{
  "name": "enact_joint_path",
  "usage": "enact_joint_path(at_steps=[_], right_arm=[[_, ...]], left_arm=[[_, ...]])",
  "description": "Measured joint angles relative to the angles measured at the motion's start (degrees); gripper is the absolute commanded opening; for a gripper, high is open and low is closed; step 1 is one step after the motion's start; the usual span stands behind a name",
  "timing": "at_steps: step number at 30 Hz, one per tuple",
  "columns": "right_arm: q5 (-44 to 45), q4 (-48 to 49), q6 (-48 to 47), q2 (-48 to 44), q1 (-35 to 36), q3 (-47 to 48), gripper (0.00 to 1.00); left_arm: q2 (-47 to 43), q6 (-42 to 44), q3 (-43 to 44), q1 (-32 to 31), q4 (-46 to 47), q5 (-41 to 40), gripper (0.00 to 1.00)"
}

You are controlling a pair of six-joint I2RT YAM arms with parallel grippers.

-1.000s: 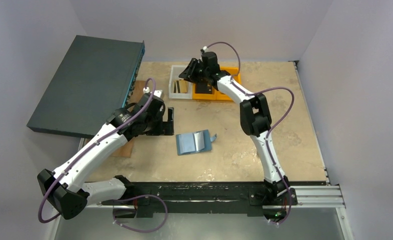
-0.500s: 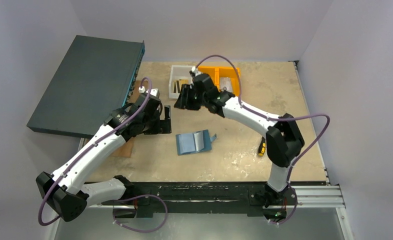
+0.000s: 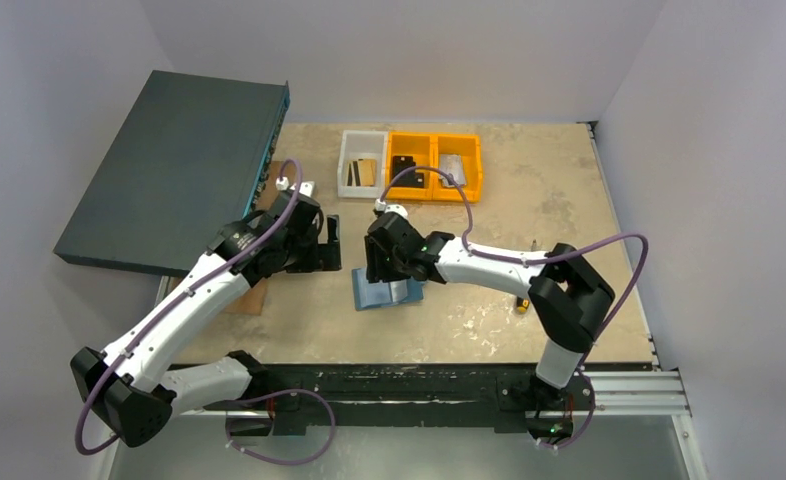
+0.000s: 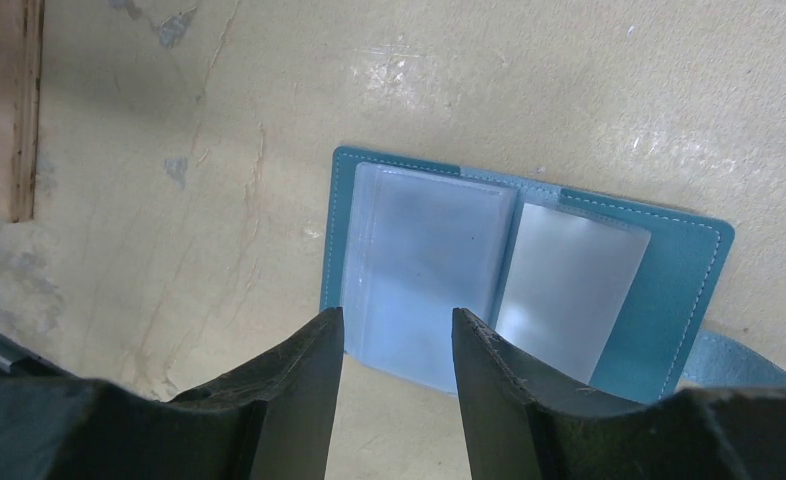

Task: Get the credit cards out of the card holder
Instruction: Remove the credit card from the card holder.

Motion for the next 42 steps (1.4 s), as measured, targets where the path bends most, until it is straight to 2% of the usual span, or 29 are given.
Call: enact_joint_path(at_steps=[6,17,23,27,33,36,42], right_arm=[[3.7,-0.7,-0.4,0.6,2.4,0.2,0.44],[7.3,-3.2,-1.9,7.6,4.0,2.5,0.44],[7.0,-3.0,-1.8,7.7,4.0,2.4,0.32],[5.8,0.4,-1.2,7.0,3.2,0.2,0.21],[1.6,6.4,0.4,4.9,1.1,-4.7,0.05],[-1.4,9.8,1.1,4.0,-0.3,-7.3,0.01],[-8.3,16.9,2.5,2.8,-3.6,-12.2,0.00]], left_arm=[[0.0,-0.9,-1.7,0.0,0.1,0.1,1.00],[1.2,-1.9,-2.2,0.0,0.8,0.9,1.00],[2.8,-2.4,-3.0,0.0,1.9,2.3,1.00],[4.0,-2.9,-4.3,0.0,3.1,4.2,0.98],[7.4,-4.0,-6.4,0.0,6.0,7.8,0.86],[9.6,-4.9,-7.6,0.0,8.5,10.3,0.72],[15.1,-6.9,-8.7,0.0,13.4,15.3,0.46]])
